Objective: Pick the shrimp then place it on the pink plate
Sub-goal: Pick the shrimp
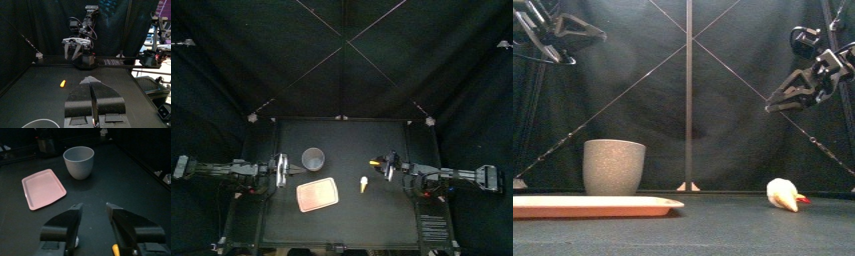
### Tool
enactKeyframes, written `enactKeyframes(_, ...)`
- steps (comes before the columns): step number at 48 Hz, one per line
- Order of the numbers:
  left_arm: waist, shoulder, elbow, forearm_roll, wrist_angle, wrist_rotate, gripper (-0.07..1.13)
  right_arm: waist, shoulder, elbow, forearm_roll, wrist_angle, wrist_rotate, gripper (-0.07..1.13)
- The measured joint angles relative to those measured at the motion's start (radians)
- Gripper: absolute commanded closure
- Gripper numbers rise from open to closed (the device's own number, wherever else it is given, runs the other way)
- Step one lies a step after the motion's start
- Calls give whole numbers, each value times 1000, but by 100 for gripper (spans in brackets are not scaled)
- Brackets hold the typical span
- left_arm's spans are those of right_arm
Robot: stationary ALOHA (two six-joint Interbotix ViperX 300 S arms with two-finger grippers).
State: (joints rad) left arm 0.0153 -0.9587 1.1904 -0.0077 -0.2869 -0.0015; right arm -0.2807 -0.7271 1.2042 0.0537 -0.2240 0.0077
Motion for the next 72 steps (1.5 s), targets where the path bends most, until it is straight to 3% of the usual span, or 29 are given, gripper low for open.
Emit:
enactKeyframes(33, 0, 0, 5, 0, -8, 2, 102, -91, 207, 84, 6, 81, -2, 22)
enactKeyframes(49, 0, 0, 25, -2, -8, 0, 102, -184, 371, 21, -66, 81, -3, 22)
enactKeyframes(72, 2, 2, 28, 0, -9, 2, 102, -199, 543, -32, -77, 81, -5, 23)
